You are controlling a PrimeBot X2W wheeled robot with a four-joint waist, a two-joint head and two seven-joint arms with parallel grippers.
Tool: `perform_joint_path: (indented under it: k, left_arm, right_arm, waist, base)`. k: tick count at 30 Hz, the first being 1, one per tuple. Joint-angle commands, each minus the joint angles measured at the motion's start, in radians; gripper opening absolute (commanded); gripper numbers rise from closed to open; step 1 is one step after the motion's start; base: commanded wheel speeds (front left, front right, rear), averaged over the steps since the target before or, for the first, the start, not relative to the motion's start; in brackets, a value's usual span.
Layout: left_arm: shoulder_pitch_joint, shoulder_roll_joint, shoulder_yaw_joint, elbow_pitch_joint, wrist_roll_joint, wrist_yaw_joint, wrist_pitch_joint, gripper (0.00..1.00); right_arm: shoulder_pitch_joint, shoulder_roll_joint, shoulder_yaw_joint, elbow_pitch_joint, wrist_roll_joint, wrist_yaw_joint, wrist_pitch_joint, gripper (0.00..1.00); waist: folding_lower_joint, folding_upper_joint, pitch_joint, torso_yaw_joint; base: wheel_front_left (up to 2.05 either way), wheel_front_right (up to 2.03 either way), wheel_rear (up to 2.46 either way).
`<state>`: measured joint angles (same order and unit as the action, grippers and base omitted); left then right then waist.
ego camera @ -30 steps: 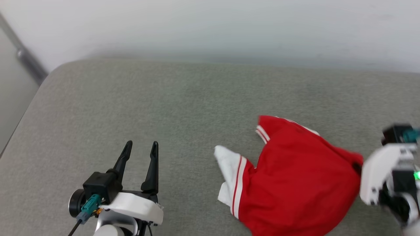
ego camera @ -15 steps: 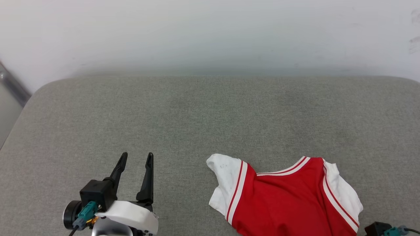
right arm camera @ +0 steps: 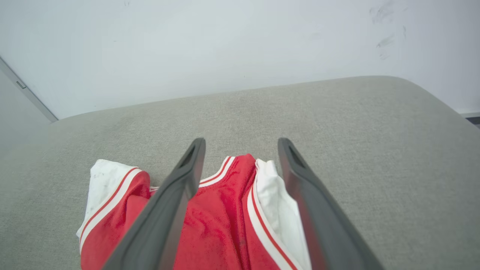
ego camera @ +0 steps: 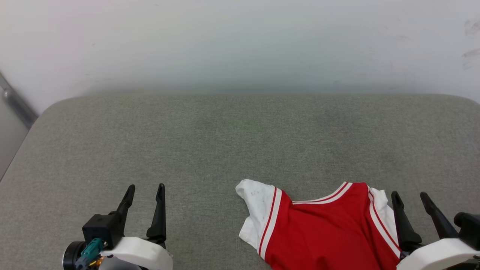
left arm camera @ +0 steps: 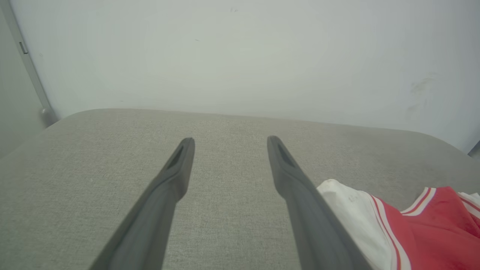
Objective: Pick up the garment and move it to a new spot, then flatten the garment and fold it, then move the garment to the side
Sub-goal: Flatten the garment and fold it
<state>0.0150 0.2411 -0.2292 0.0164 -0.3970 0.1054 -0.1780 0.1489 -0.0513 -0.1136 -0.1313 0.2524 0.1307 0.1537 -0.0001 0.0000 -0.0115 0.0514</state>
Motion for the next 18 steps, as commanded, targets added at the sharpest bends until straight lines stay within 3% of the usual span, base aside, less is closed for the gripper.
perform_joint_path:
  k: [1,9,18]
  left_arm:
    - [0.009,0.005,0.004,-0.005,0.003,0.007,0.002,1.00]
    - [-0.028,0.019,-0.012,-0.018,0.009,0.010,0.052,1.00]
    - [-0.254,-0.003,-0.119,0.076,-0.058,-0.098,0.326,1.00]
  right_arm:
    - [-0.017,0.000,0.009,-0.010,-0.019,0.000,-0.033,1.00]
    - [-0.044,-0.001,0.021,-0.040,-0.072,0.000,-0.067,1.00]
    - [-0.086,0.000,0.044,-0.097,-0.083,0.000,-0.033,1.00]
  waist:
    - [0.0001,0.0000,-0.003,0.001]
    - [0.0001,0.0000,-0.007,0.003]
    - [0.0001,0.0000,0.085,-0.037]
  base:
    - [0.00,0.00,0.00]
    - [0.00,0.00,0.00]
    - [0.00,0.00,0.00]
